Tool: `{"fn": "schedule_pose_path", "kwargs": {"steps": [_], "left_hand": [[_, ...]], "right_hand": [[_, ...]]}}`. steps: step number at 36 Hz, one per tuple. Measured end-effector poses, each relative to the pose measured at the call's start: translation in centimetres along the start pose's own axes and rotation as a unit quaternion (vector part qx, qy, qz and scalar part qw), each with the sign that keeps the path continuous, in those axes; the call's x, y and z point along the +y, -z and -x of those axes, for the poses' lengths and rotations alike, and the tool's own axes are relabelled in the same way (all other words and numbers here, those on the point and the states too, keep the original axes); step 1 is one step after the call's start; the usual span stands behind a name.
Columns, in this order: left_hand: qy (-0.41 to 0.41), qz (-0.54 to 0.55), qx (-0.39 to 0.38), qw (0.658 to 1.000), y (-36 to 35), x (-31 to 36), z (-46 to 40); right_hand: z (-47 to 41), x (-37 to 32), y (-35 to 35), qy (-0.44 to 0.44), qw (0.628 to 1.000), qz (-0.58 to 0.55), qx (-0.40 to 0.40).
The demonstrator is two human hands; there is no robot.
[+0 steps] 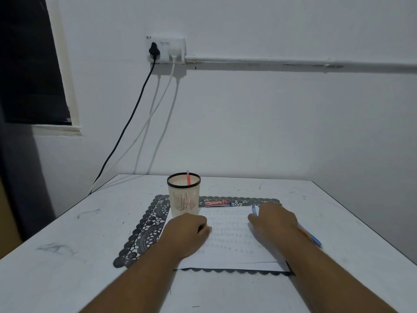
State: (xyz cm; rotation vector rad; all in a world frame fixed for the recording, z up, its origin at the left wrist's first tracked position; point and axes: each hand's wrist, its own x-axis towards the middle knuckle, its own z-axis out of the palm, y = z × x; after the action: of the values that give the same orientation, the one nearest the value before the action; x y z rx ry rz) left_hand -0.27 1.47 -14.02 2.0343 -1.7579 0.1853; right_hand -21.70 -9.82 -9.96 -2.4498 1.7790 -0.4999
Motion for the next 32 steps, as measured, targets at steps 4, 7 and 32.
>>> {"fn": "schedule_pose_path", "kwargs": {"steps": [4, 7, 32], "left_hand": [[-0.004, 0.004, 0.003, 1.000, 0.1, 0.0, 0.1], [-0.011, 0.007, 0.022, 1.000, 0.2, 0.2, 0.1], [-0.134, 0.044, 0.079, 0.987, 0.2, 0.6, -0.4]], "right_hand": [[0.0, -1.0, -0.2, 0.033, 0.998, -0.053, 0.017], [0.4, -1.8, -0.6, 0.059, 0.993, -0.100, -0.002], [1.6, -2.5, -0.3, 0.174, 0.924, -0.304, -0.154]]}}
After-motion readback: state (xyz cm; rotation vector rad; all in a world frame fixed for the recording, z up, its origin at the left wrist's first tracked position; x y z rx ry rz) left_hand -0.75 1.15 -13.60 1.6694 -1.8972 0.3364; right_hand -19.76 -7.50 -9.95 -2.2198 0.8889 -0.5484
